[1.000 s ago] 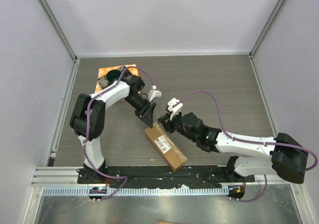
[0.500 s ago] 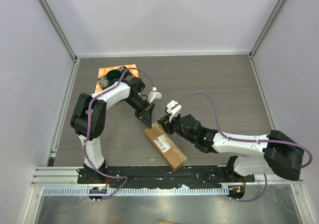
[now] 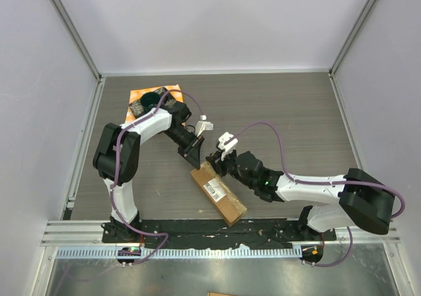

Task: Unpack the express box
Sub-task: Cut the express box at the center of the board.

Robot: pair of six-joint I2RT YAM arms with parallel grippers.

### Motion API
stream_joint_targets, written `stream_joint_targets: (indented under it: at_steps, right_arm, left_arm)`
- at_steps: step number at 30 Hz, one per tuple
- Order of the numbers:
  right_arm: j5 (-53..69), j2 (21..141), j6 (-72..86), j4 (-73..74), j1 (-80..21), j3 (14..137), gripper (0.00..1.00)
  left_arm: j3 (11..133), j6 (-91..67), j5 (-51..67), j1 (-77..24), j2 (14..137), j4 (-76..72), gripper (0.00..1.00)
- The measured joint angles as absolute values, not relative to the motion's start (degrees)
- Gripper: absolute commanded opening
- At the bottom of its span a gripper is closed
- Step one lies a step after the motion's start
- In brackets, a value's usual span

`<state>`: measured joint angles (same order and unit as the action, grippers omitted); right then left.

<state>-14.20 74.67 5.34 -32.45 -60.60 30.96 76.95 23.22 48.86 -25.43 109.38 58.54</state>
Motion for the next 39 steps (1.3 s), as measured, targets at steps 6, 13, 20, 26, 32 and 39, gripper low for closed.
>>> stream_joint_targets:
  at_steps: [6,13,20,26,32,39]
  right_arm:
    - [-15.0,75.42,4.6,-33.36,-60.6,30.96,0.01]
    - [-15.14,76.27,4.64,-34.72,-60.6,30.96,0.01]
    - [-15.14,77.14,4.67,-35.53,-60.6,30.96,0.01]
    - [-15.11,77.67,4.84,-36.23,-60.6,30.96,0.01]
    - [-15.11,78.02,4.84,-36.58,-60.6,30.96,0.01]
    - [-15.14,78.94,4.75,-37.71,-60.6,30.96,0.01]
  left_arm:
    - [76.95,23.22,48.97,-25.43,109.38,58.57,0.05]
    - [76.95,23.27,49.06,-25.43,109.38,58.59,0.05]
    - [76.95,23.35,49.08,-25.43,109.38,58.61,0.04]
    - [76.95,23.44,49.1,-25.43,109.38,58.61,0.04]
    - [76.95,23.46,49.12,-25.43,109.38,58.63,0.03]
    - [76.95,23.9,49.21,-25.41,109.38,58.63,0.0]
